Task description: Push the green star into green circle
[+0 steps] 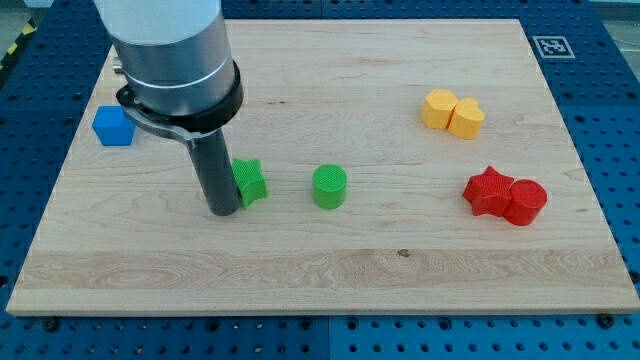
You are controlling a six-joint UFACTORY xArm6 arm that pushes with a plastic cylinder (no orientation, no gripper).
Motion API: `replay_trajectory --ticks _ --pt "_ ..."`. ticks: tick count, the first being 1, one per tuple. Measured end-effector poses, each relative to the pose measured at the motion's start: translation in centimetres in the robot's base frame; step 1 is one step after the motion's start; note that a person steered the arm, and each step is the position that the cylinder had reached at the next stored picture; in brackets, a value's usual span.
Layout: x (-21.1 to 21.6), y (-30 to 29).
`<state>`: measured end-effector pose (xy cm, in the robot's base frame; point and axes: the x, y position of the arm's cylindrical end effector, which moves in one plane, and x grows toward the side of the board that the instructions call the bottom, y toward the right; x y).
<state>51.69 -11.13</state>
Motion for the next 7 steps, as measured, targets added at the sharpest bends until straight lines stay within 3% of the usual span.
replay_trajectory --ticks 2,6,7 --pt "-0.9 -1.4" --pt "-1.6 3.4" --pt "-2.1 1.8"
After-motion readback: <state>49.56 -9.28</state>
